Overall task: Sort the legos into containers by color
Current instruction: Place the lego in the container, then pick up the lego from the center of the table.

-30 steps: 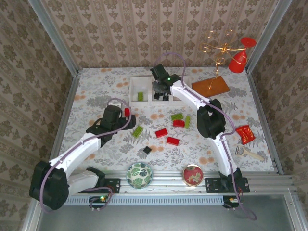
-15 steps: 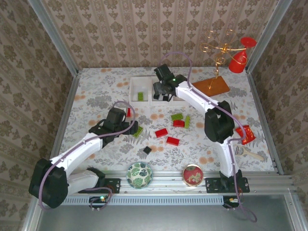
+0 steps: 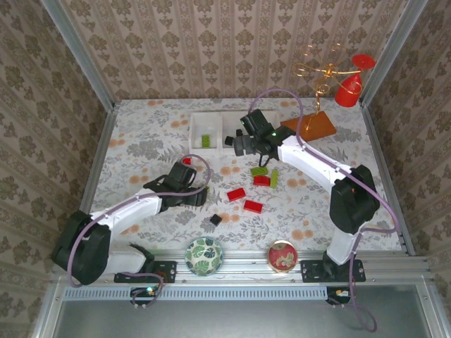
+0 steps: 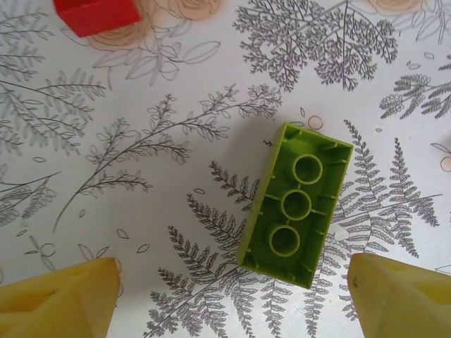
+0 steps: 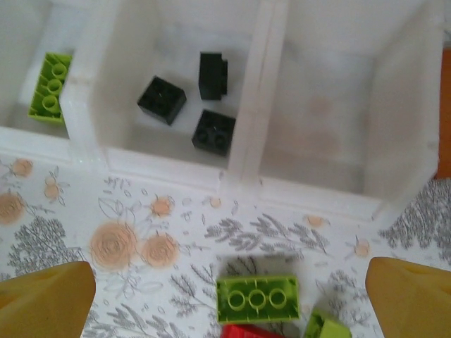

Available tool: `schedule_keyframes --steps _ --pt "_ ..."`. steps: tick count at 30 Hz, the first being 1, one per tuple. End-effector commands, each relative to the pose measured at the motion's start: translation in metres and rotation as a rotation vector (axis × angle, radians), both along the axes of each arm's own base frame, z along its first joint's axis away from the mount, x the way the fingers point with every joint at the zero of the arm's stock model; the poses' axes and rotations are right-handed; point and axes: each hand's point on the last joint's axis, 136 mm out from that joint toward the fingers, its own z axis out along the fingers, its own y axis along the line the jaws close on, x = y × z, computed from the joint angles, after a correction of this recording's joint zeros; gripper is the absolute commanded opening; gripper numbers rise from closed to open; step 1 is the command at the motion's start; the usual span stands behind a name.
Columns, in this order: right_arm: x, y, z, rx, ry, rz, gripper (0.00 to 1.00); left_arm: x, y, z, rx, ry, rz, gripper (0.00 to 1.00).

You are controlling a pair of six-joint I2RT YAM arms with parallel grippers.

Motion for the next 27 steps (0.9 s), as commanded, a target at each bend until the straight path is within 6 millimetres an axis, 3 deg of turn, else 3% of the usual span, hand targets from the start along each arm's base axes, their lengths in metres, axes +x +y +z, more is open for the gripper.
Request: schedule_keyframes --steps 1,8,14,27 --pt "-0.020 -0.010 0.004 0.027 0.009 -0.044 1.00 0.005 -0.010 0.004 0.000 0.001 -0.044 0.82" --pt "-0.059 -0.044 -0.007 -0.009 0.062 -0.133 1.00 0.008 -0.018 -0.009 0.015 0.043 -0.063 0.73" --pt "-0.080 -0.062 -0.007 -0.020 0.052 -0.149 1.00 0.010 -0.024 -0.012 0.013 0.053 -0.083 0.70" --pt "-0.092 -0.079 -0.014 -0.069 0.066 -0.190 1.00 0.009 -0.025 -0.029 0.040 0.105 -0.083 0.58"
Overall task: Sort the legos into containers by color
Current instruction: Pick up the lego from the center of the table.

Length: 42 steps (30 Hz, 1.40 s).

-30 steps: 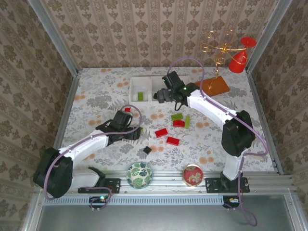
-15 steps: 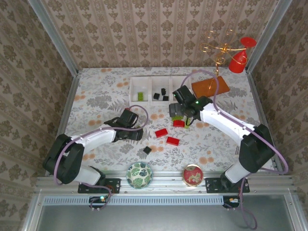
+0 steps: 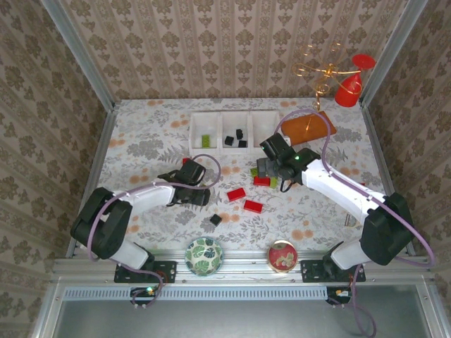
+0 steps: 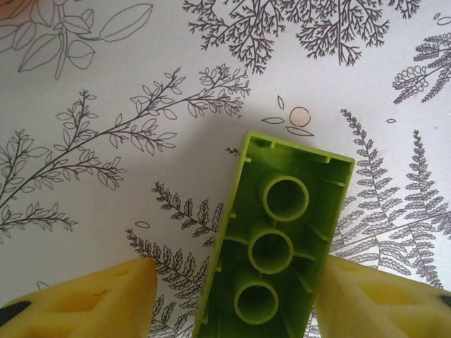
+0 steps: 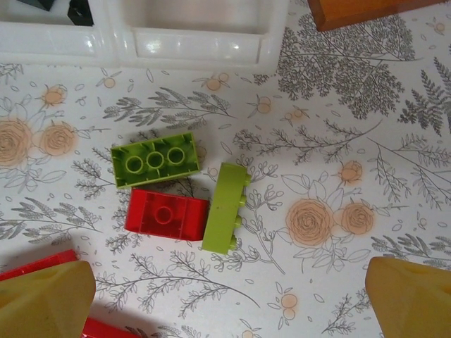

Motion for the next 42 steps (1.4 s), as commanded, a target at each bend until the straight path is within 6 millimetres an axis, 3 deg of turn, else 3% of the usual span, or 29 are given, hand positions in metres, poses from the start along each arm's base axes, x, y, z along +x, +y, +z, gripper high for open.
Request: schedule_keyframes --steps 1,15,24,31,36,42 --pt "-0.005 -0.010 0.003 -0.028 -0.009 -0.035 1.00 0.004 -0.006 0.004 -0.005 -0.005 -0.016 0.55" --pt "-0.002 -0.021 0.009 -0.013 -0.052 -0.100 1.00 0.011 -0.010 0.004 -0.004 -0.011 -0.010 0.31" --pt "-0.004 -0.027 0.004 -0.028 -0.038 -0.139 1.00 0.029 -0.016 0.029 -0.016 -0.077 0.008 0.26" --pt "-0.005 -0.017 -0.002 0.012 -0.014 -0.095 1.00 0.058 -0.026 0.069 -0.049 -0.176 0.023 0.25" --pt "-0.003 -0.007 -0.002 0.034 -0.014 -0.030 1.00 0.091 -0.029 0.100 -0.087 -0.250 0.057 0.25" --pt "-0.003 -0.011 -0.004 0.001 -0.013 -0.028 1.00 0.133 -0.027 0.128 -0.122 -0.314 0.094 0.24"
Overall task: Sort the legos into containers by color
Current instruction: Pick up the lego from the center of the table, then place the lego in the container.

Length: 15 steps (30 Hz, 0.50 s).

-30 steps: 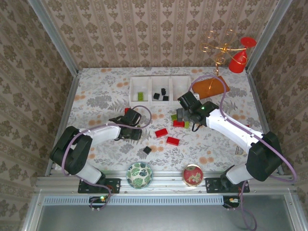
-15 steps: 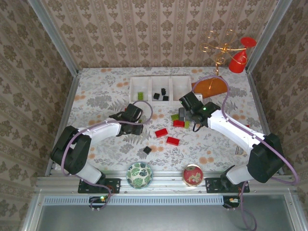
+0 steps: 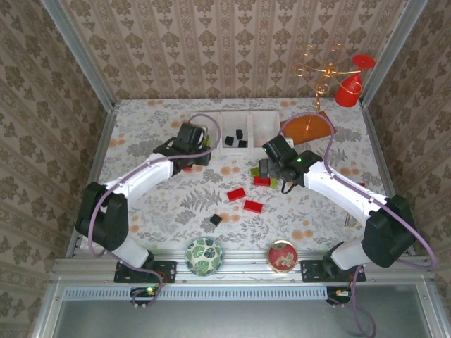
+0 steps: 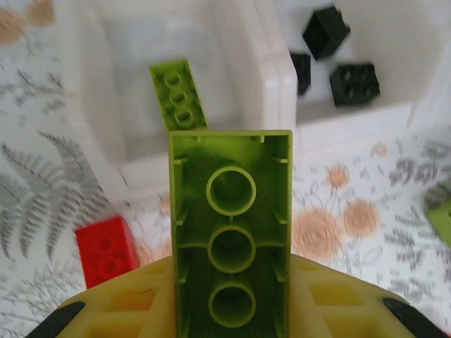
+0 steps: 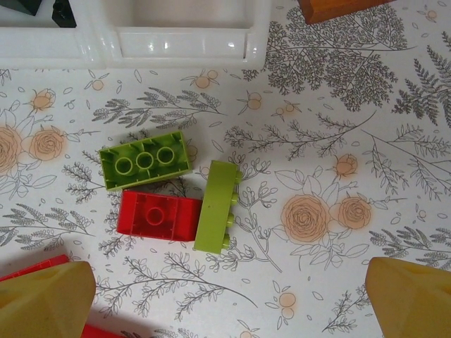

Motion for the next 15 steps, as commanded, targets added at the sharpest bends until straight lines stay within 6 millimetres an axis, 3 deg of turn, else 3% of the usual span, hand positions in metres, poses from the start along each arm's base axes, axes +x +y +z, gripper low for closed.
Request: schedule_keyframes --steps 1,7,15 --pt "-0.003 -0.007 -0.002 -0.031 0.008 0.003 1.00 0.023 0.003 0.009 0.018 -0.027 0.002 0.24" --pt "-0.004 -0.005 -0.008 -0.042 0.032 0.026 1.00 0.061 0.004 0.014 0.032 -0.034 0.022 0.24" --pt "-0.007 -0.006 -0.015 -0.057 0.065 0.004 1.00 0.100 -0.004 -0.009 0.114 0.006 0.021 0.26"
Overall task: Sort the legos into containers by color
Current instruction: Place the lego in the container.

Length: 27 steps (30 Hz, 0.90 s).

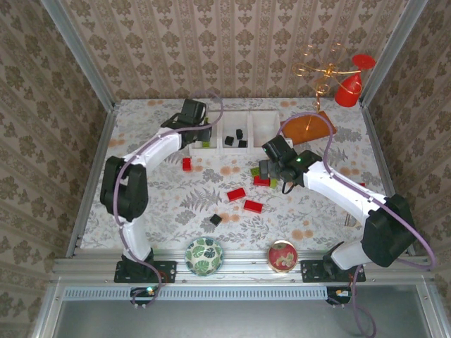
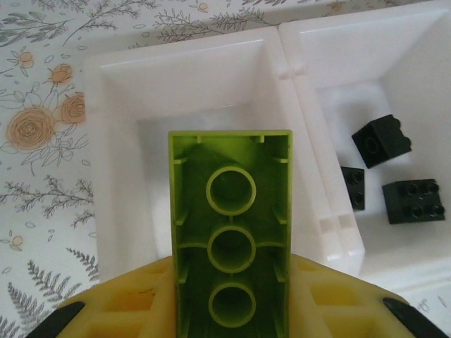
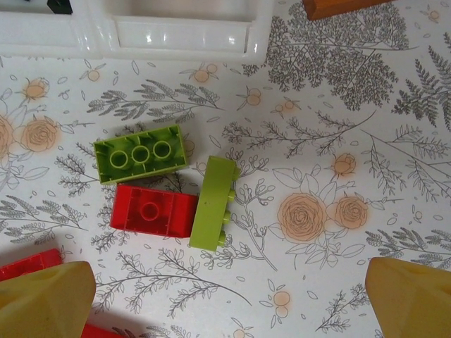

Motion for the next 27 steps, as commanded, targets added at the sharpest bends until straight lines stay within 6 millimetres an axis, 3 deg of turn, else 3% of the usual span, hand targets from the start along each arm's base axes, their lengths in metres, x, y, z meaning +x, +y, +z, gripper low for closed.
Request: schedule_keyframes --steps 1,11,14,18,27 --pt "-0.006 -0.004 -0.011 -0.034 0.049 -0.014 1.00 0.008 0.003 -0.011 0.071 0.031 -0.009 0.26" --pt "-0.024 0.015 -0.023 -0.068 0.087 0.073 1.00 0.024 0.001 -0.034 0.110 0.066 0.014 0.30" --pt "-0.031 0.022 -0.023 -0.064 0.085 0.107 1.00 0.024 0.002 -0.036 0.113 0.070 0.020 0.36" --pt "-0.041 0.029 -0.021 -0.010 0.080 0.133 1.00 0.024 0.003 -0.035 0.112 0.069 0.027 0.47" --pt "-0.067 0.036 -0.030 -0.013 0.149 0.194 1.00 0.020 0.005 -0.014 0.091 0.035 0.036 0.60"
